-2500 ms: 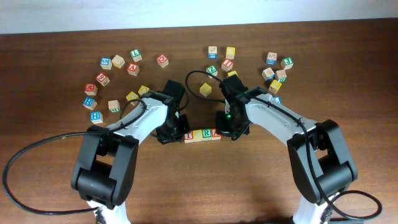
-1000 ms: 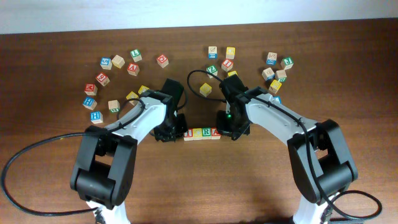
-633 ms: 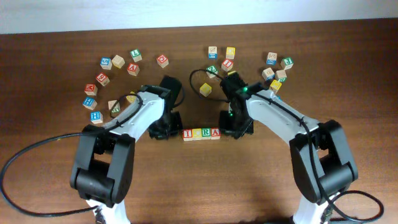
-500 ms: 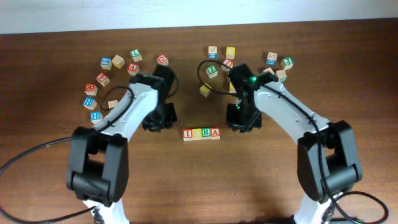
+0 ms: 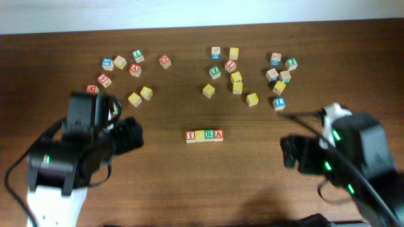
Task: Spell out ICRA
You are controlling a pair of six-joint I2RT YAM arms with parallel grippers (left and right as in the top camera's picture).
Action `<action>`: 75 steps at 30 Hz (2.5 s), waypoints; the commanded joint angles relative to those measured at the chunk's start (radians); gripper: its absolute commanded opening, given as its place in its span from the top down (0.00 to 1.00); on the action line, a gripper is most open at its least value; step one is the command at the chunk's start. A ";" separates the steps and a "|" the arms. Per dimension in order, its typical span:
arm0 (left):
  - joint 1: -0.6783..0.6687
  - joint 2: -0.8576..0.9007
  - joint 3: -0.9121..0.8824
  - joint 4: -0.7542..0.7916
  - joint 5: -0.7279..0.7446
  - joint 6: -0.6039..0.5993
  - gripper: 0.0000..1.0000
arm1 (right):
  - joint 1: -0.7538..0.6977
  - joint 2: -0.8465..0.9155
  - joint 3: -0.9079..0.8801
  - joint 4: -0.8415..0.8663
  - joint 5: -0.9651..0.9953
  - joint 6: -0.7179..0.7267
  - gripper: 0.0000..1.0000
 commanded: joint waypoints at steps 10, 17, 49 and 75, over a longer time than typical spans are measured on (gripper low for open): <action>0.005 -0.708 -0.525 0.235 -0.157 -0.176 0.01 | 0.000 -0.276 -0.188 0.113 0.138 0.001 0.02; 0.005 -0.707 -0.525 0.235 -0.153 -0.176 0.01 | 0.000 -0.276 -0.188 0.105 0.137 0.001 0.02; 0.005 -0.707 -0.525 0.234 -0.153 -0.176 0.01 | -0.247 -0.595 -0.697 0.555 -0.037 -0.177 0.02; 0.005 -0.707 -0.525 0.220 -0.153 -0.176 0.01 | -0.282 -0.899 -1.313 1.431 -0.146 -0.366 0.02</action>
